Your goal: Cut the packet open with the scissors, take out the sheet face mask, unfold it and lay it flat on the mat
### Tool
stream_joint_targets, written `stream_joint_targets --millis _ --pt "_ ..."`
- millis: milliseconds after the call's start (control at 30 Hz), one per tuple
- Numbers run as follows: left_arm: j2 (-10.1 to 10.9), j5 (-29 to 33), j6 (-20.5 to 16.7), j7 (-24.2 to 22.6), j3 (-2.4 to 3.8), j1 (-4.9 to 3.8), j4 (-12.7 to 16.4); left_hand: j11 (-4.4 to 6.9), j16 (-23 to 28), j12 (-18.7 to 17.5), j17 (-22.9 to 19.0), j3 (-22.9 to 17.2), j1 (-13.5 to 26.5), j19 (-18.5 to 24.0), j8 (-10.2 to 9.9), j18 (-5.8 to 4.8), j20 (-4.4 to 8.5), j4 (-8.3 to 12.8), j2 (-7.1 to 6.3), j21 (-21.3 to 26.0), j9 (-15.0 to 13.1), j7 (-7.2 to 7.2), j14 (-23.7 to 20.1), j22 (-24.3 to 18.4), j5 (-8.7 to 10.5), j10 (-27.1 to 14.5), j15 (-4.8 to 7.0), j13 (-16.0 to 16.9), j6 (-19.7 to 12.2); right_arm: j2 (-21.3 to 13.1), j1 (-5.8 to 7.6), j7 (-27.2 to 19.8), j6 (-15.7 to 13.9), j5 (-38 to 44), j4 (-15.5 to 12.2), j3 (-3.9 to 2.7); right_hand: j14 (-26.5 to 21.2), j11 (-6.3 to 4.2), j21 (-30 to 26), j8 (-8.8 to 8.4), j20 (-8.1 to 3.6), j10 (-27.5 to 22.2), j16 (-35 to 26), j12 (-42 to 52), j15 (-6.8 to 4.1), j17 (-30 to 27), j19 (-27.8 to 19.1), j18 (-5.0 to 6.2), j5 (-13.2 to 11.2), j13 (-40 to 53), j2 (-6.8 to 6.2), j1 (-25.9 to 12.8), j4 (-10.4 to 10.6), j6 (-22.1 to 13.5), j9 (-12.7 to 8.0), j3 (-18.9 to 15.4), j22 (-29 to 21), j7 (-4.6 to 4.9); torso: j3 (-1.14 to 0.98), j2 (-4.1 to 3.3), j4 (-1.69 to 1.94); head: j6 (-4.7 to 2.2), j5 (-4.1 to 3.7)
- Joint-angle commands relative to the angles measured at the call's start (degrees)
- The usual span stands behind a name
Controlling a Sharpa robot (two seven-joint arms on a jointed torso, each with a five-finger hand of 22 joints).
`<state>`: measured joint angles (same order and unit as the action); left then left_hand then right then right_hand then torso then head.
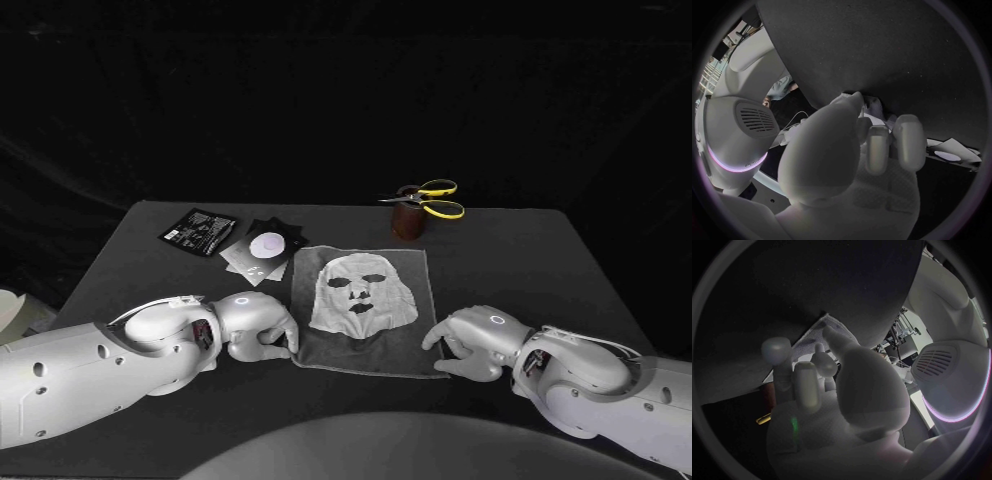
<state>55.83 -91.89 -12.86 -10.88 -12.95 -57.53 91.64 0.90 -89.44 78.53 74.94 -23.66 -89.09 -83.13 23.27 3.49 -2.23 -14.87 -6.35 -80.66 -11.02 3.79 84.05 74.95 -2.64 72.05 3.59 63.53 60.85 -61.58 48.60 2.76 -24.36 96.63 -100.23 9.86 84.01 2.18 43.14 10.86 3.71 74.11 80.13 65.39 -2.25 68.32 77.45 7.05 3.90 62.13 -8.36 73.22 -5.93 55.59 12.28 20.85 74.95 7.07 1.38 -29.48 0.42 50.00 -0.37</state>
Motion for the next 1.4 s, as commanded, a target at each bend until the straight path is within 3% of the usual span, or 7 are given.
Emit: stream_joint_targets --millis 33,467,933,1400 --pt "0.17 1.8 2.02 -3.01 0.01 0.02 0.52 0.16 -0.19 0.35 13.6 -0.53 0.18 0.03 2.01 -0.48 0.32 -0.02 -0.61 -0.3 -2.61 -0.11 5.42 5.14 -0.24 0.56 0.52 0.46 0.09 -0.06 -0.04 -0.11 0.61 -0.01 0.07 -0.01 1.86 0.01 0.0 0.19 0.29 0.37 0.22 0.21 0.27 0.1 0.0 0.52 0.29 0.08 0.52 0.06 0.32 0.35 0.06 0.1 1.0 0.05 -0.01 -0.01 -0.01 0.0 -0.08" --pt "0.56 1.52 7.83 -1.67 0.01 0.01 0.55 0.25 -0.17 0.69 13.52 -1.34 0.31 0.02 2.75 -0.49 0.41 -0.18 -1.08 -0.32 -3.17 -0.2 5.39 5.19 -0.25 1.04 0.62 1.15 0.0 -0.19 -0.04 -0.1 1.57 0.03 0.22 -0.01 1.86 0.0 -0.01 0.22 0.3 0.34 0.21 0.23 0.28 0.08 -0.01 0.52 0.25 0.1 0.46 0.03 0.34 0.42 0.06 0.06 1.01 0.03 -0.01 -0.04 -0.05 0.0 -0.18" --pt "0.55 0.7 8.96 -0.18 0.01 0.01 0.11 0.26 -0.16 0.71 13.51 -1.63 0.39 0.02 2.95 -0.49 0.43 -0.28 -1.17 -0.32 -3.35 -0.21 5.39 5.2 -0.25 1.06 0.64 1.18 -0.1 -0.72 -0.04 -1.43 6.89 1.0 0.43 0.04 2.01 -0.57 -1.8 -0.54 0.12 -0.62 0.59 0.48 -0.06 0.88 -0.83 0.82 0.09 0.45 -1.59 -0.44 0.18 -0.53 -0.34 -1.67 0.65 -0.64 -0.02 -0.03 -0.02 0.0 -0.75" --pt "0.56 0.72 11.2 0.05 0.0 0.0 0.0 0.28 -0.13 0.81 13.4 -1.94 0.49 0.05 3.15 -0.48 0.45 -0.37 -1.26 -0.28 -3.54 -0.23 5.35 5.17 -0.25 1.19 0.65 1.4 -0.24 -0.5 -0.35 -1.27 7.3 3.58 1.04 0.25 2.06 -0.42 -1.59 -0.4 0.11 -0.32 0.9 1.82 0.05 1.53 -0.89 0.72 0.39 1.8 -2.61 -0.84 0.35 -0.3 -0.26 -3.64 0.84 -0.62 0.0 -0.07 -0.04 0.0 -0.74"
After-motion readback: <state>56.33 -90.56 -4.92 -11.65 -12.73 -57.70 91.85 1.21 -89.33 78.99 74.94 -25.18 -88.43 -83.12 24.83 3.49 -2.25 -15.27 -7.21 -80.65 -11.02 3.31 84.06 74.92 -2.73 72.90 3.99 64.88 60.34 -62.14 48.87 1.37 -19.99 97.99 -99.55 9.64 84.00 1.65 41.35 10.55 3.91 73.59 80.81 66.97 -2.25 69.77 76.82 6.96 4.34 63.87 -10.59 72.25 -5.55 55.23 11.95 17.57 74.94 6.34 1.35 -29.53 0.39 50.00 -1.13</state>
